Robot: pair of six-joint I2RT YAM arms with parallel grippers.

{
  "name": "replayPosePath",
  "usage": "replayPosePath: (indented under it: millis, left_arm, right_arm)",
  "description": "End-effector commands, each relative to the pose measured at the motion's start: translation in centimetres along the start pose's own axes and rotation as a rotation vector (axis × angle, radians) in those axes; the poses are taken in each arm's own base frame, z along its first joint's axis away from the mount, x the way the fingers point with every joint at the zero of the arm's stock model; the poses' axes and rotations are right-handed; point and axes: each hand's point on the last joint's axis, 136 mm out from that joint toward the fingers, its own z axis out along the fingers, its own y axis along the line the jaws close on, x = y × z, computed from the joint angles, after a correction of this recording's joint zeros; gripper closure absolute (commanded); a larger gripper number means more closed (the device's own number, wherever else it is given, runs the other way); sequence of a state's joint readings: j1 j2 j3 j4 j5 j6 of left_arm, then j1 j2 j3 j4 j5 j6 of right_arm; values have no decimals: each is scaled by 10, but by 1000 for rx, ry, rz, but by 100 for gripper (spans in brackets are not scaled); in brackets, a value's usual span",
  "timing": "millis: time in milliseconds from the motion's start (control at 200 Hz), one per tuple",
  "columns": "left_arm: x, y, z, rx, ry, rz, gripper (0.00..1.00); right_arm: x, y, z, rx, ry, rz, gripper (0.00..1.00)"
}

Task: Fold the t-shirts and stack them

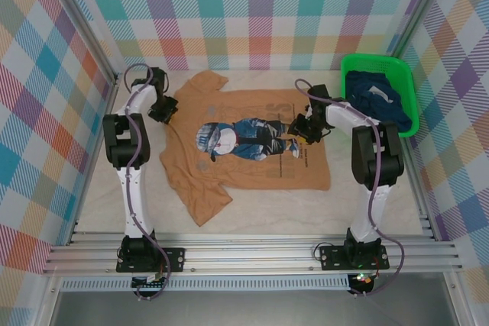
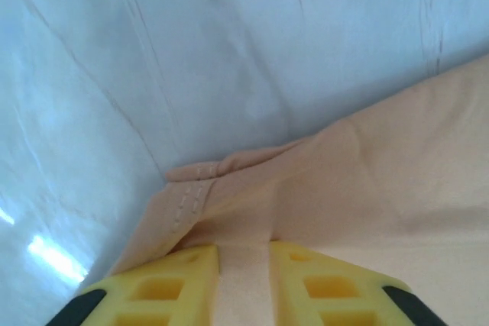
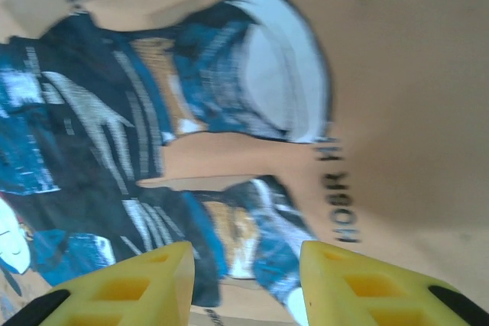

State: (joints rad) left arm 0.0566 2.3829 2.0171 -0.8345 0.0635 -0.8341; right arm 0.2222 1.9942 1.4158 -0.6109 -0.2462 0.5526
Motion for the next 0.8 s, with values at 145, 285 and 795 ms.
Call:
replayPosePath:
  millis: [145,285,795]
  left_arm:
    - [-17,-11,-60,2,-133,178,57]
    - [34,16,-101,-15,-95,204,55]
    - [326,267,-139,-251,386,204,63]
  right_arm:
    - [8,15,-35,-20,-36,-32,59]
    - [40,4,-56,-12,-25,-9,59]
    - [159,-49,-92,3,114,85,59]
